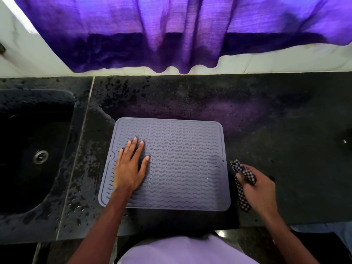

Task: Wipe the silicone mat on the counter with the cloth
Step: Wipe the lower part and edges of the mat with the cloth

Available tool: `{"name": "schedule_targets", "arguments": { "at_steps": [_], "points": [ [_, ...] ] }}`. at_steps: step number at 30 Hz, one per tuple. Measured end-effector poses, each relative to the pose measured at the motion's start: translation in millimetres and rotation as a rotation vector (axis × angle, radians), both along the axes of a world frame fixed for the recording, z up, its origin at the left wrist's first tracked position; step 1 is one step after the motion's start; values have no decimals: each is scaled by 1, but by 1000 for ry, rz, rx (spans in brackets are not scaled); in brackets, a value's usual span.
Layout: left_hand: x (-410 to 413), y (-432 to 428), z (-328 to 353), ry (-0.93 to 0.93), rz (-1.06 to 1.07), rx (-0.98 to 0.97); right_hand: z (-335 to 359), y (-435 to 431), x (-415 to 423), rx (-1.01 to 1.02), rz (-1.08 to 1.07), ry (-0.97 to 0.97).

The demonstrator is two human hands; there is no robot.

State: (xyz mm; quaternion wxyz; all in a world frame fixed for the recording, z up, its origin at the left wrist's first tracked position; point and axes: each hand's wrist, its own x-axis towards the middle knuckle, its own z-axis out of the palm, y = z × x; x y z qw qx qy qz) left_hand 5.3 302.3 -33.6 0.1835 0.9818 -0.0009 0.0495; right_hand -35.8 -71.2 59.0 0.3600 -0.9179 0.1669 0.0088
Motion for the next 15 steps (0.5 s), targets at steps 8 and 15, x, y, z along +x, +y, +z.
{"name": "schedule_targets", "arguments": {
  "at_steps": [8,15],
  "points": [
    [0,-2,-3,-21,-6,34,5,6,62,-159,-158,-90],
    [-1,-5,-2,-52,1,40,-1,-6,80,-295,-142,20]
  ]
}}
